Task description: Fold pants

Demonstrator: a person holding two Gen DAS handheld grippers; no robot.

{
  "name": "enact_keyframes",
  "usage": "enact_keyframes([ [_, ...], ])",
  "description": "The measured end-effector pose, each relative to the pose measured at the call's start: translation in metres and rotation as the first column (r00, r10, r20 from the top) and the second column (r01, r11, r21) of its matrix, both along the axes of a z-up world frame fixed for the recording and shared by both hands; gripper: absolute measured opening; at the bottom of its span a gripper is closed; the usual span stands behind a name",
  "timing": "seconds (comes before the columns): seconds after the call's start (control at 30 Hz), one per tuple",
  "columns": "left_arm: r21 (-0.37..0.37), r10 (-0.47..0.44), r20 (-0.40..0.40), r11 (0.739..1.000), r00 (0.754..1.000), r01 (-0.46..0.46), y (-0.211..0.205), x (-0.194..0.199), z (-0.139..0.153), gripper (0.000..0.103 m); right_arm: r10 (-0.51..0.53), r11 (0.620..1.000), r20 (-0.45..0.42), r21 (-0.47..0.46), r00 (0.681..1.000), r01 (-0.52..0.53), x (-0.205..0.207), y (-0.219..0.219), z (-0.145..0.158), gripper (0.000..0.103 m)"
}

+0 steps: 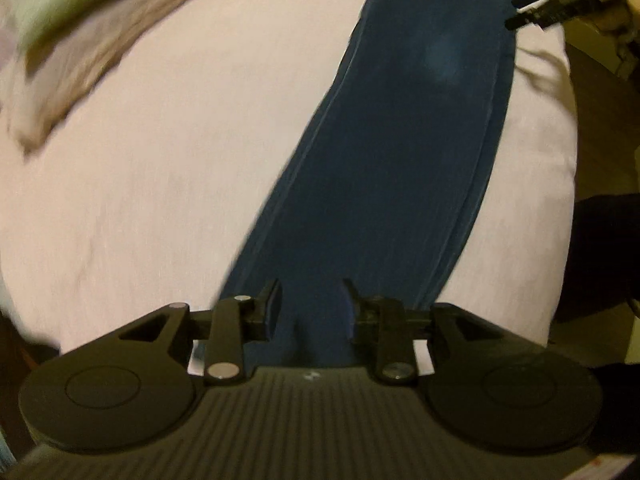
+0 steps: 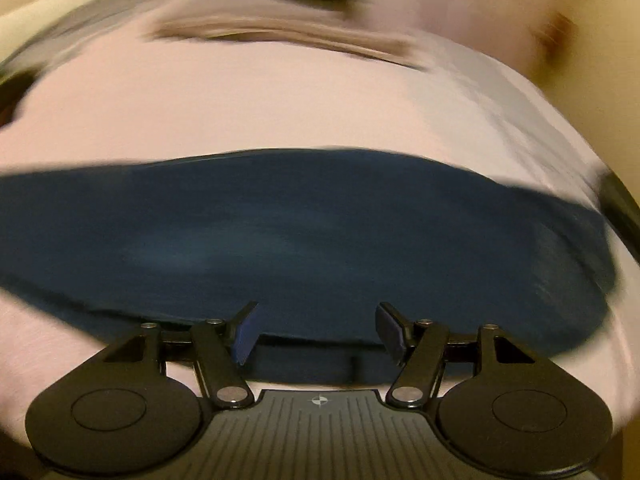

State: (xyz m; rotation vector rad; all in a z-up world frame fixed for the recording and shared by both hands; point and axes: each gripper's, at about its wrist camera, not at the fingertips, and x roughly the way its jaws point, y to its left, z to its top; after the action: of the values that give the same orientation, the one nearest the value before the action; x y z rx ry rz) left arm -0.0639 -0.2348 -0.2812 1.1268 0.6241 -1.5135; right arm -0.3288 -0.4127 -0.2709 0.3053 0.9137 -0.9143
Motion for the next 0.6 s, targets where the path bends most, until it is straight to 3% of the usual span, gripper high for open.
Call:
enact_keyframes([
  [0.13, -0.074, -0.083, 0.040, 0.994, 0.996, 0.086, -0.052, -0.051, 0.015, 0.033, -0.241, 0.971, 0.076, 0.012, 0.968, 0.241, -0.079, -0.062, 0.022, 0.059],
  [0.3, -0.143, -0.248, 0.074, 0.956, 0.966, 0.257, -0.134, -0.152, 0.009, 0.034, -0.466, 0.884, 0.248, 0.089, 0.849, 0.459, -0.173, -0.152, 0.036, 0.059],
  [0.43, -0.168, -0.376, 0.070, 0.909, 0.924, 0.382, -0.195, -0.235, -0.010, 0.034, -0.536, 0.844, 0.334, 0.185, 0.775, 0.504, -0.220, -0.208, 0.029, 0.059],
  [0.6, -0.171, -0.517, 0.067, 0.837, 0.853, 0.520, -0.246, -0.309, -0.038, 0.034, -0.563, 0.826, 0.352, 0.266, 0.748, 0.497, -0.243, -0.242, 0.006, 0.048],
])
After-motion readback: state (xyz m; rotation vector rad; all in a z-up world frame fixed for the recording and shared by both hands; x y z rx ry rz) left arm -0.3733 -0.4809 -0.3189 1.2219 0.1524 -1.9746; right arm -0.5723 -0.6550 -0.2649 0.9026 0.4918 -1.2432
